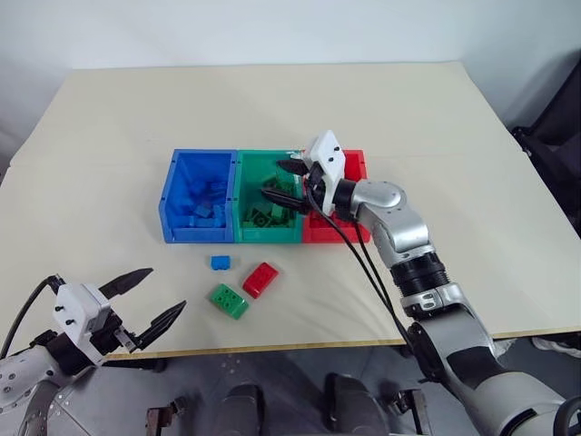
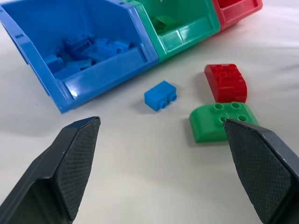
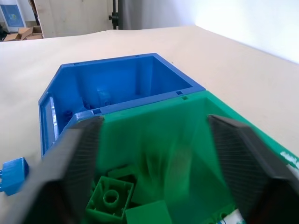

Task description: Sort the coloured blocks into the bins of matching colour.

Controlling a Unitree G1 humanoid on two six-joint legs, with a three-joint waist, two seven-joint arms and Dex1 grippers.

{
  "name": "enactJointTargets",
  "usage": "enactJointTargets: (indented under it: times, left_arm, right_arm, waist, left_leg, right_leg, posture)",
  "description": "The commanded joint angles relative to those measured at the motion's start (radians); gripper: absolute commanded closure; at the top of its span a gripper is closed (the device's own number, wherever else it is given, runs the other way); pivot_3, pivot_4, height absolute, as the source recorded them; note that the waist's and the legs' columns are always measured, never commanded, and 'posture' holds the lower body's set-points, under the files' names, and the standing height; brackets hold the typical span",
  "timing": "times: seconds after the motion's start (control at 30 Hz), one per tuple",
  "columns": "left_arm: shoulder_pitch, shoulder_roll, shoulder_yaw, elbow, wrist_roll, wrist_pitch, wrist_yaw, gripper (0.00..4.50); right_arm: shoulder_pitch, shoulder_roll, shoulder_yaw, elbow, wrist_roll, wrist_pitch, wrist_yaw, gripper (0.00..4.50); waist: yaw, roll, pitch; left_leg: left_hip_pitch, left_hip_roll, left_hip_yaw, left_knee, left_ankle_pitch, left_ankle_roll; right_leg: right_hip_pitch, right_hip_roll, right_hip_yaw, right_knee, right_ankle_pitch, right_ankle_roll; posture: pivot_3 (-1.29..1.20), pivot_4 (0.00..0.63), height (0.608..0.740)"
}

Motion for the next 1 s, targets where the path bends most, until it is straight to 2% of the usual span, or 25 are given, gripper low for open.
enactJointTargets:
  times: [0.03, 0.37, 0.53, 0.7, 0.8, 0.9, 1.0]
  left_arm:
    - [-0.001, 0.01, 0.003, -0.037, -0.014, 0.014, 0.008, 0.0]
    - [-0.037, 0.082, -0.001, -0.005, -0.048, 0.113, -0.031, 0.0]
    - [-0.067, 0.129, -0.032, 0.004, 0.005, 0.13, -0.046, 0.0]
    - [-0.149, 0.202, -0.102, -0.034, -0.025, 0.217, -0.078, 0.0]
    - [-0.25, 0.223, -0.173, -0.059, -0.051, 0.365, -0.014, 0.0]
    - [-0.397, 0.275, -0.327, -0.124, -0.051, 0.579, 0.038, 0.0]
    - [-0.534, 0.279, -0.453, -0.168, -0.022, 0.724, 0.106, 0.0]
  right_arm:
    - [0.025, -0.032, -0.041, -0.072, 0.059, -0.047, 0.092, 0.01]
    - [0.385, -0.359, -0.166, -0.301, 0.24, -0.143, 0.512, 0.01]
    - [0.548, -0.48, -0.236, -0.365, 0.26, -0.151, 0.542, 0.01]
    - [0.642, -0.519, -0.256, -0.423, 0.272, -0.169, 0.57, 0.01]
    - [0.65, -0.524, -0.259, -0.43, 0.269, -0.16, 0.551, 0.01]
    - [0.644, -0.519, -0.269, -0.44, 0.271, -0.144, 0.508, 0.01]
    - [0.671, -0.524, -0.268, -0.466, 0.27, -0.133, 0.488, 0.01]
  waist:
    - [0.002, 0.0, 0.0]
    - [0.004, 0.0, 0.0]
    - [0.003, 0.0, 0.0]
    - [0.006, 0.0, 0.0]
    - [0.011, 0.0, 0.0]
    - [0.022, 0.0, 0.0]
    - [0.029, 0.0, 0.0]
  left_leg:
    - [0.0, 0.0, 0.0, 0.0, 0.0, 0.0]
    - [0.0, 0.0, 0.001, 0.0, -0.002, 0.002]
    - [0.002, 0.001, 0.004, 0.0, -0.002, 0.002]
    - [0.003, 0.002, 0.006, 0.0, -0.002, 0.002]
    - [0.003, 0.002, 0.006, 0.002, -0.002, 0.002]
    - [0.003, 0.002, 0.005, 0.002, -0.002, 0.002]
    - [0.004, 0.002, 0.005, 0.002, -0.002, 0.001]
  right_leg:
    - [0.0, 0.0, 0.0, 0.0, 0.0, 0.0]
    - [0.002, 0.0, 0.0, -0.003, 0.0, 0.0]
    - [0.002, 0.0, 0.0, -0.004, 0.0, 0.001]
    - [0.002, 0.0, 0.0, -0.003, 0.0, 0.001]
    - [0.004, 0.0, 0.001, -0.003, 0.001, 0.001]
    - [0.004, 0.0, 0.001, -0.002, 0.001, 0.002]
    - [0.003, 0.0, 0.001, -0.002, 0.001, 0.002]
  posture:
    - [0.0, 0.15, 0.74]
    - [0.0, 0.15, 0.74]
    - [0.0, 0.15, 0.74]
    - [0.0, 0.15, 0.74]
    - [0.0, 0.15, 0.74]
    - [0.0, 0.15, 0.74]
    - [0.0, 0.15, 0.74]
